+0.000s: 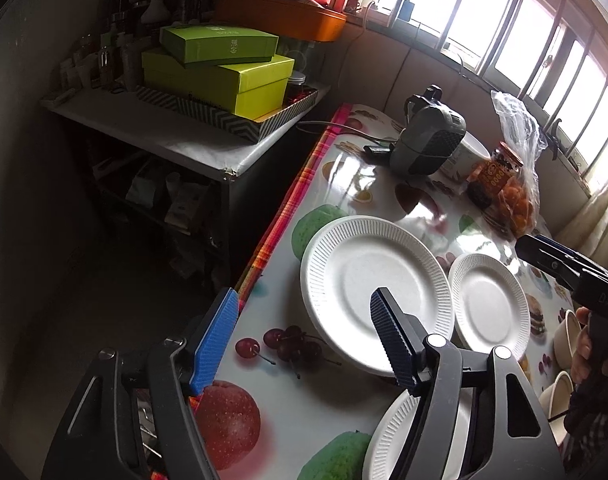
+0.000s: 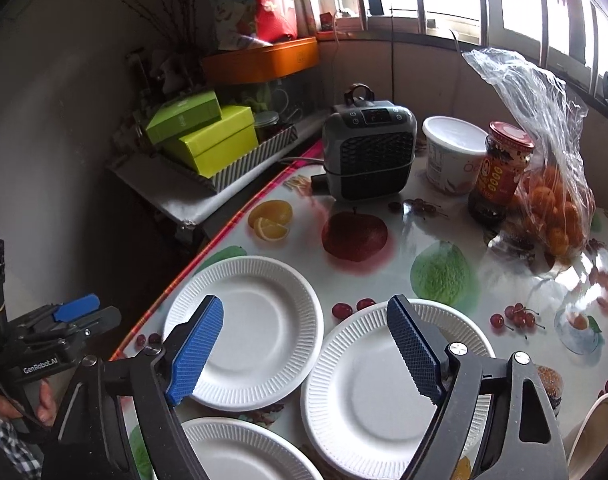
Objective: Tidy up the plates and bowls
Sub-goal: 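Move the left gripper to the rim of the nearest white paper plate, then close the left gripper on the plate rim and tilt the plate up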
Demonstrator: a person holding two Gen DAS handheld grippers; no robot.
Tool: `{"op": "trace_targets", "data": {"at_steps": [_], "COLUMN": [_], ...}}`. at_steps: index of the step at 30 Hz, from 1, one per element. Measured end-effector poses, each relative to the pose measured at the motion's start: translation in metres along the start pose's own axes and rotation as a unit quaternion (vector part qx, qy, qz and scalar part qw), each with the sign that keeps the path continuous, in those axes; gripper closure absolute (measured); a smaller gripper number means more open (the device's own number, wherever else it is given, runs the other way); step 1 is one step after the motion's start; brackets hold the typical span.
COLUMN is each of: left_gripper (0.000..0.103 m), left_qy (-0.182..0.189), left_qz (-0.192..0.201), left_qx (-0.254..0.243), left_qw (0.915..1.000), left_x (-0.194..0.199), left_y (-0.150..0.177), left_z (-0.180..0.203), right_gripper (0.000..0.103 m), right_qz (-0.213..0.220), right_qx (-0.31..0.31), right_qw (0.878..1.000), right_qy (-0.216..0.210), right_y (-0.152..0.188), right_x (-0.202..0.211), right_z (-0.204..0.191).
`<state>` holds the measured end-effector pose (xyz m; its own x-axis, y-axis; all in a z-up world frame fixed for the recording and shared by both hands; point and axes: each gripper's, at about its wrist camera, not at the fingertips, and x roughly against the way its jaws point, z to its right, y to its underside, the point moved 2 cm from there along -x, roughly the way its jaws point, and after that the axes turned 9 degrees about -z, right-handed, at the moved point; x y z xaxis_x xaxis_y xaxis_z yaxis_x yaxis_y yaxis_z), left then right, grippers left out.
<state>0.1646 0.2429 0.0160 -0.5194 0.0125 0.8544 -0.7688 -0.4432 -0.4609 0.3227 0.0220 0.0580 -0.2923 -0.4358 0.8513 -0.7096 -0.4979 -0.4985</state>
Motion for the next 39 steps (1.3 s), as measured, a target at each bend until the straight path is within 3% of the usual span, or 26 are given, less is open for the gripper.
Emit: {"op": "trace_targets", "data": {"at_steps": [4,6,8,11,16,22,24,39], "left_gripper": [0.045,0.051,0.056,0.062,0.062,0.062,0.062,0.072], "left_qy": [-0.003,0.000,0.005,0.011,0.021,0.028,0.039,0.037], "left_qz": [-0.016,-0.023,-0.036,-0.049,-0.061,-0.071,-0.080,-0.090], "left_qx": [0.000,0.001,0.007,0.016,0.026,0.031,0.041,0.038], "left_qw": [0.9999,0.9997,0.9993,0.9986,0.9976,0.9966,0.9952,0.9945], "left_x": [-0.013,-0.019,-0.026,-0.036,-0.047,-0.059,-0.065,-0.072], "left_y": [-0.002,-0.003,-0.003,-0.003,-0.004,-0.006,-0.006,-0.005], "left_z": [0.000,-0.002,-0.004,-0.007,-0.011,-0.010,-0.012,-0.007], "right_gripper": [0.033,0.049,0.055,0.056,0.058,0.058,0.063,0.070], "right_qz": [-0.035,-0.050,-0.063,-0.090,-0.121,-0.135,-0.135,-0.137], "right_qx": [0.006,-0.002,-0.011,-0.009,-0.022,-0.049,-0.057,-0.052], "right_qw": [0.999,0.999,0.998,0.995,0.991,0.988,0.987,0.985], "right_qy": [-0.007,-0.013,-0.024,-0.038,-0.045,-0.061,-0.067,-0.087], "right_y": [-0.007,-0.009,-0.011,-0.010,-0.004,-0.002,-0.001,-0.002], "right_x": [-0.026,-0.036,-0.045,-0.063,-0.086,-0.098,-0.100,-0.105], "right_z": [0.004,0.010,0.015,0.018,0.024,0.032,0.033,0.030]}}
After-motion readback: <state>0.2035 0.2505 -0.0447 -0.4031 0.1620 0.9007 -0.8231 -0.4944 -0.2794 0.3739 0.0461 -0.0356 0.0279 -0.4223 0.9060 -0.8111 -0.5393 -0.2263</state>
